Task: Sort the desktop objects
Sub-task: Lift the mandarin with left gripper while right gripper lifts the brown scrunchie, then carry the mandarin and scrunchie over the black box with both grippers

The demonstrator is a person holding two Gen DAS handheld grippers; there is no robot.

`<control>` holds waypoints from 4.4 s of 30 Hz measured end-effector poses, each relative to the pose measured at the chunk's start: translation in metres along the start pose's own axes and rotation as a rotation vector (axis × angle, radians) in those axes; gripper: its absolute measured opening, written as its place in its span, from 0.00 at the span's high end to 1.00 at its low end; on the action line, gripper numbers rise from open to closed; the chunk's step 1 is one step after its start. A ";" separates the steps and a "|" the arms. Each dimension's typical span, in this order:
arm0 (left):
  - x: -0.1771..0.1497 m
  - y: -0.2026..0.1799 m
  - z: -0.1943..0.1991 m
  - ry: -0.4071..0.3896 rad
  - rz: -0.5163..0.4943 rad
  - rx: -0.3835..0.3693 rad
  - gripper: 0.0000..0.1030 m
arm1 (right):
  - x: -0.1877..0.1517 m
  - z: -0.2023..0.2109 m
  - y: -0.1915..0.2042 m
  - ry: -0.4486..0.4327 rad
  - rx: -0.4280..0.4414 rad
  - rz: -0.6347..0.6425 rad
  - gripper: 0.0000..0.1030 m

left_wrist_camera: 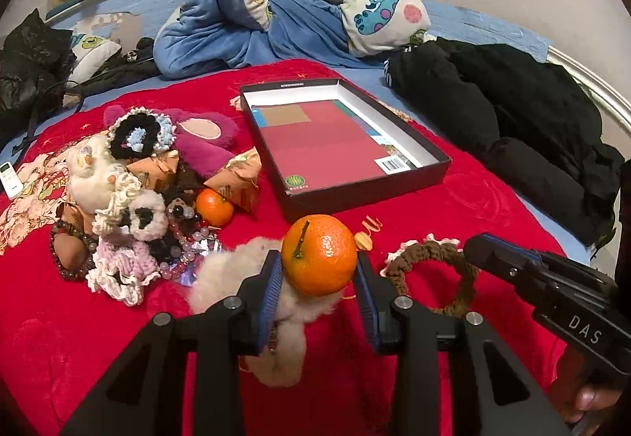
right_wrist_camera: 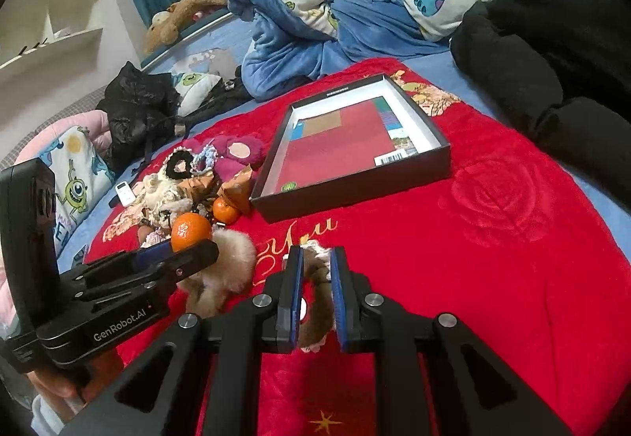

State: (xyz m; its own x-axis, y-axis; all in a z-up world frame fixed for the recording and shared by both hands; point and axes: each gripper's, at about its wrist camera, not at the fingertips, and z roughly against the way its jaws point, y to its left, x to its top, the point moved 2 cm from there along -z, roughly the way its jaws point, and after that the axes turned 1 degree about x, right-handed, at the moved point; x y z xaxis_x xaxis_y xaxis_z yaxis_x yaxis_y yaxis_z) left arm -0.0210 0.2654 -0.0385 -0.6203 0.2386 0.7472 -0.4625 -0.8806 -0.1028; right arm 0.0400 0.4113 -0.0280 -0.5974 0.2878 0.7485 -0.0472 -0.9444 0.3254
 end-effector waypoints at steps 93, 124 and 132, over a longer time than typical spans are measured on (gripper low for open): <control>0.084 -0.026 -0.072 -0.023 -0.027 -0.025 0.64 | 0.092 -0.066 -0.016 -0.154 -0.116 0.030 0.94; 0.091 -0.014 -0.137 -0.050 -0.041 0.033 0.64 | 0.088 -0.134 -0.049 -0.028 -0.256 0.042 0.94; 0.089 -0.014 -0.139 -0.048 -0.034 0.062 0.64 | 0.088 -0.136 -0.050 -0.028 -0.266 0.041 0.94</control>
State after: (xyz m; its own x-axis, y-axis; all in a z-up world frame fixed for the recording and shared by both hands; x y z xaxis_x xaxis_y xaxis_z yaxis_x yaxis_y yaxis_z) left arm -0.1574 0.3556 -0.0619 -0.5734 0.2500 0.7802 -0.4418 -0.8963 -0.0374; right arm -0.1194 0.4623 -0.0574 -0.5812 0.2489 0.7748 -0.2345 -0.9629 0.1334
